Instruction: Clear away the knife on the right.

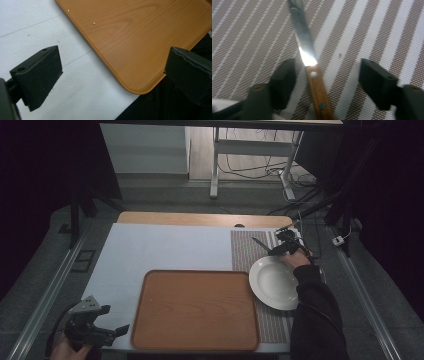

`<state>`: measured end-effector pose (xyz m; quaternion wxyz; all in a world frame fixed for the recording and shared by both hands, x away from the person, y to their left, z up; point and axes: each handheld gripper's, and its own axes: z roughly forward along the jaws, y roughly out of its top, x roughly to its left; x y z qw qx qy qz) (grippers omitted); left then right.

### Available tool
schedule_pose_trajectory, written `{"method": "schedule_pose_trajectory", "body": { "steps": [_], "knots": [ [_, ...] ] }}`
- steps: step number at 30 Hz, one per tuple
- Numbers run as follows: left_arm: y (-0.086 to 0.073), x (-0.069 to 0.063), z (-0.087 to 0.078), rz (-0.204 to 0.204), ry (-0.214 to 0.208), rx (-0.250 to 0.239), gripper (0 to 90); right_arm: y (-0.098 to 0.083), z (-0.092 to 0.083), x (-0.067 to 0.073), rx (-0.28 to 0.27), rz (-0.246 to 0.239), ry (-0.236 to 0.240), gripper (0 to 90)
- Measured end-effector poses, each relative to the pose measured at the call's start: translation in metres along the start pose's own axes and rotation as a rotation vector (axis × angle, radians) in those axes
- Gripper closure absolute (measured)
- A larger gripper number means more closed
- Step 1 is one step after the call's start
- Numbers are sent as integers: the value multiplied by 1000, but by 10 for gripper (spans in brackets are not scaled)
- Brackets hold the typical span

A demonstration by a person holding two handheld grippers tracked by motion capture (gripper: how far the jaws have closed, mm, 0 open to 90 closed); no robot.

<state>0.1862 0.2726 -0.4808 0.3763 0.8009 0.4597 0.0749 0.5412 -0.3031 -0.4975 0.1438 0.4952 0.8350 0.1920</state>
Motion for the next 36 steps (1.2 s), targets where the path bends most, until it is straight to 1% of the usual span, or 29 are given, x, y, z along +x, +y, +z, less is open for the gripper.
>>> {"method": "schedule_pose_trajectory", "body": {
  "steps": [4, 5, 6, 7, 11, 13, 18, 20, 23, 29, 36],
  "knots": [
    [0, 0, 0, 1, 0, 0, 15, 2, -2, 5, 10, -47, 23, 536],
    [0, 0, 0, 1, 0, 0, 15, 3, -3, 6, 12, -52, 30, 576],
    [0, 0, 0, 1, 0, 0, 15, 3, -3, 6, 16, -59, 36, 636],
    [0, 0, 0, 1, 0, 0, 15, 3, -4, 7, 20, -71, 38, 665],
    [0, 0, 0, 2, 0, -1, 15, 3, -5, 5, 25, -73, 51, 746],
    [0, 0, 0, 2, 0, 0, 15, 2, -5, 3, 25, -77, 56, 768],
    [0, -1, 0, 2, 1, 0, 15, 2, -5, 3, 24, -78, 53, 778],
    [0, 0, 0, 2, 0, 0, 15, 2, -5, 4, 22, -91, 44, 780],
    [0, -1, 0, 3, 1, 0, 15, 2, -6, 3, 21, -93, 22, 781],
    [0, -1, 0, 3, 1, 0, 15, 1, -12, -5, 0, -61, 11, 782],
    [0, 0, 0, 2, 1, 1, 16, -6, -23, -22, -28, -16, -5, 782]
  ]
}}
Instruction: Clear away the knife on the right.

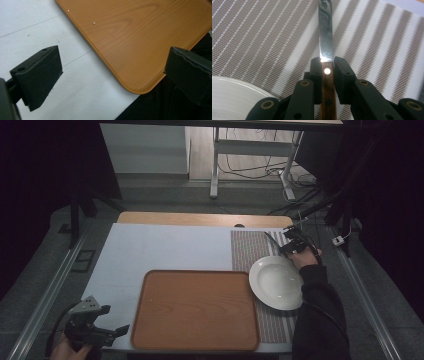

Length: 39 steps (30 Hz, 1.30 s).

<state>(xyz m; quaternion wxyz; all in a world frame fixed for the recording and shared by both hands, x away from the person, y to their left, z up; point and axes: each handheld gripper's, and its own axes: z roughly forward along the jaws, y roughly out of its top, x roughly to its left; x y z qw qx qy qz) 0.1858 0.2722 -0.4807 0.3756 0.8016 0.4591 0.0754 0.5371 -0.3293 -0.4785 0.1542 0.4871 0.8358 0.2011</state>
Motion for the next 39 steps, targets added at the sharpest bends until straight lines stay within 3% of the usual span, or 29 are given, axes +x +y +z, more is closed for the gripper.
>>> {"method": "schedule_pose_trajectory", "body": {
  "steps": [9, 14, 24, 39],
  "knots": [
    [0, 0, 0, -1, 2, 1, 16, -12, -19, -22, -44, 70, -17, 782],
    [0, 0, 0, -2, 3, 2, 16, -14, -28, -22, -61, 65, -18, 782],
    [0, 0, 0, -2, 3, 0, 16, -15, -41, -4, -84, 56, -1, 781],
    [0, 0, 0, -3, 2, -1, 16, -28, -53, 36, -81, -8, 57, 781]
  ]
}}
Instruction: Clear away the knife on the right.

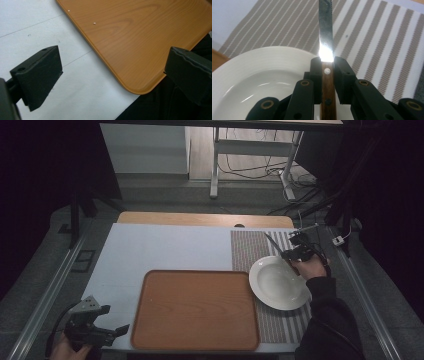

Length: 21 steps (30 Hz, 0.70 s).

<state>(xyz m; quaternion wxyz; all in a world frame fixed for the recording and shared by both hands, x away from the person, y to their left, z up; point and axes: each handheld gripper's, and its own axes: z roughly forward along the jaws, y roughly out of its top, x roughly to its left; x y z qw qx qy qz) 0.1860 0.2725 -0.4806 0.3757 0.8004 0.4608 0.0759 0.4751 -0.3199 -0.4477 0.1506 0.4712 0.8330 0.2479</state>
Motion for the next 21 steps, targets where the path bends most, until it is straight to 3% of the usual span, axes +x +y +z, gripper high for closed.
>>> {"method": "schedule_pose_trajectory", "body": {
  "steps": [14, 21],
  "knots": [
    [0, 0, 0, -1, 1, -1, 16, -18, -7, 47, -1, -70, 72, 781],
    [0, 0, 0, -1, 2, 1, 16, -25, -12, 73, -1, -128, 103, 781]
  ]
}}
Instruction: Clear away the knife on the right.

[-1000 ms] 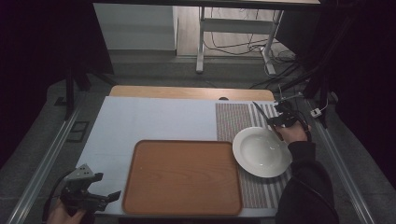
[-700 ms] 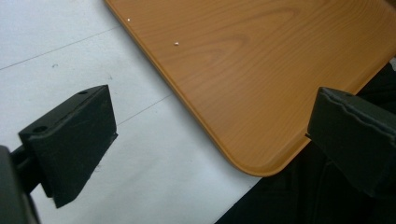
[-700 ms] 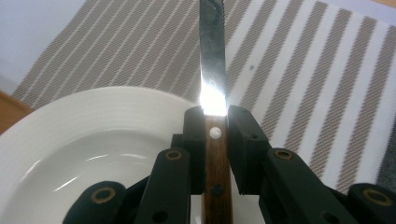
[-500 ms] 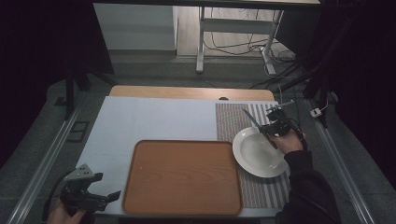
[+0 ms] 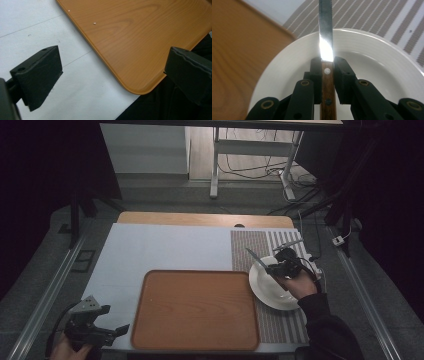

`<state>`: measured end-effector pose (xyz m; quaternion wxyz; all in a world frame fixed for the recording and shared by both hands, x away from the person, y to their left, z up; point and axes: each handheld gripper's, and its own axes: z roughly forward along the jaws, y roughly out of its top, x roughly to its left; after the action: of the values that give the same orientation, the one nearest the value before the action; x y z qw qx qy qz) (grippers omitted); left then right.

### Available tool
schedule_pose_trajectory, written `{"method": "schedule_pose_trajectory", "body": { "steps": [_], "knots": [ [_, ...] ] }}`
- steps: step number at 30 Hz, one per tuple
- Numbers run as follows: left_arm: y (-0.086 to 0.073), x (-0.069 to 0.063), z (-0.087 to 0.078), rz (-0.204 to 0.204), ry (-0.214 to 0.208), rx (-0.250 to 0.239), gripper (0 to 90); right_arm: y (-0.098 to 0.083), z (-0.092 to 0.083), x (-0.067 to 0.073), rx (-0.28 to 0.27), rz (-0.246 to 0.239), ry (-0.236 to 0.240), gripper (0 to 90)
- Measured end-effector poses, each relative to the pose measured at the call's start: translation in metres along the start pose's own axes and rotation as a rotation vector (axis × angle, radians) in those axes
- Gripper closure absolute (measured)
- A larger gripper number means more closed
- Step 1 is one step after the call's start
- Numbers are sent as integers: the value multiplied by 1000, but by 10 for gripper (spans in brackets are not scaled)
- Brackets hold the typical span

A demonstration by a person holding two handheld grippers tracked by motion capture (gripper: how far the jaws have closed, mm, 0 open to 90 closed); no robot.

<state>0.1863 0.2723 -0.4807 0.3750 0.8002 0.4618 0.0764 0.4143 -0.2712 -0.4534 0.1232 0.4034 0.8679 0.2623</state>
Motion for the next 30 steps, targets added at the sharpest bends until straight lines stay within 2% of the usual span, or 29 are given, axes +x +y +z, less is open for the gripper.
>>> {"method": "schedule_pose_trajectory", "body": {
  "steps": [16, 30],
  "knots": [
    [0, 0, 0, -2, 1, 2, 16, -9, -7, 58, -3, -97, 62, 781],
    [1, 0, 1, 1, 3, 5, 16, -12, 0, 115, 23, -190, 131, 781]
  ]
}}
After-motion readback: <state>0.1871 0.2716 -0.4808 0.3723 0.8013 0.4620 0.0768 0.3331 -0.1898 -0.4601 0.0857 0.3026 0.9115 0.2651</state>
